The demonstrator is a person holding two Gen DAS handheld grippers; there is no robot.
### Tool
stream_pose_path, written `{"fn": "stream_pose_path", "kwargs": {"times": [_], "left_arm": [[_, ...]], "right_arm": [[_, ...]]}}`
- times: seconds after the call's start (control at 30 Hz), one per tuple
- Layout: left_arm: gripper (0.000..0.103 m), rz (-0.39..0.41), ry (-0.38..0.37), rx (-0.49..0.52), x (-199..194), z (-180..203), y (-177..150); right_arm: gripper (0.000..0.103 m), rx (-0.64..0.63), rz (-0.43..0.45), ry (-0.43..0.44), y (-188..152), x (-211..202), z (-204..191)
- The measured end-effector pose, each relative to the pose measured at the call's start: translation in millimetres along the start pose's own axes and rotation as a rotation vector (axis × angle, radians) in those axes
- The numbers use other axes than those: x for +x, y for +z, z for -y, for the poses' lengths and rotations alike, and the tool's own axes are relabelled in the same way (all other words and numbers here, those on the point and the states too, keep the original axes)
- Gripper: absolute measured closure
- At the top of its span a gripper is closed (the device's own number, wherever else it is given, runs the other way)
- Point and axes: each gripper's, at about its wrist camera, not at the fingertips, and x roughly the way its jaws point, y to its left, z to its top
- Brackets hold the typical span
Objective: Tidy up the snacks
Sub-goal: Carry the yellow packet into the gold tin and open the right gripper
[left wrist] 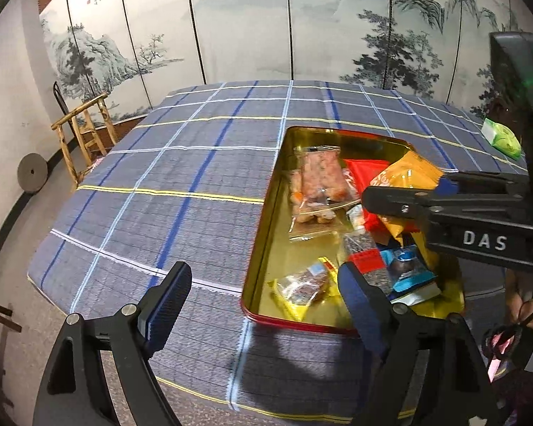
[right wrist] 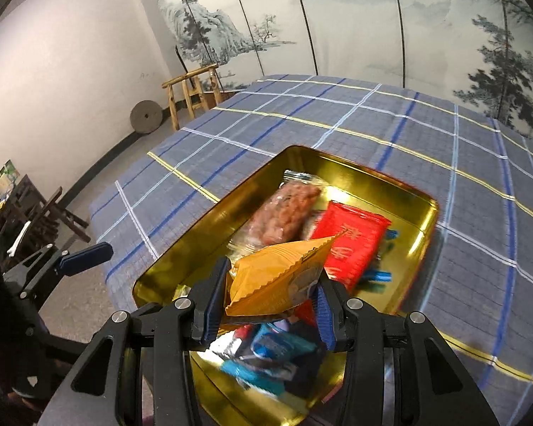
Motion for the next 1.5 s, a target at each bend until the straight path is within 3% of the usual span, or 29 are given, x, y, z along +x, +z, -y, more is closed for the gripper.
{"fn": "stream_pose_path", "kwargs": {"times": [0.87, 1.07, 1.27, 1.5], "left_arm": [[0.021, 0.008, 0.033, -0.013, -2, -8, -2], [0.021, 0.020, 0.026, -0.021, -8, -8, -1], [0.020, 0.045, 0.023, -0.028, -20, -6, 2], [0.020, 0.114, 0.030, -0.045, -43, -1, 5]], "right_arm": [[0.056, 0.031, -0.022, -0.021, 16, 26, -7], [0.039, 0.035, 0.010, 0.002, 18, 18, -6], [0.036, 0.023, 0.065, 0.000, 15, -6, -8], [0.025, -0.036, 0.200, -0.103, -18, -60, -17]]}}
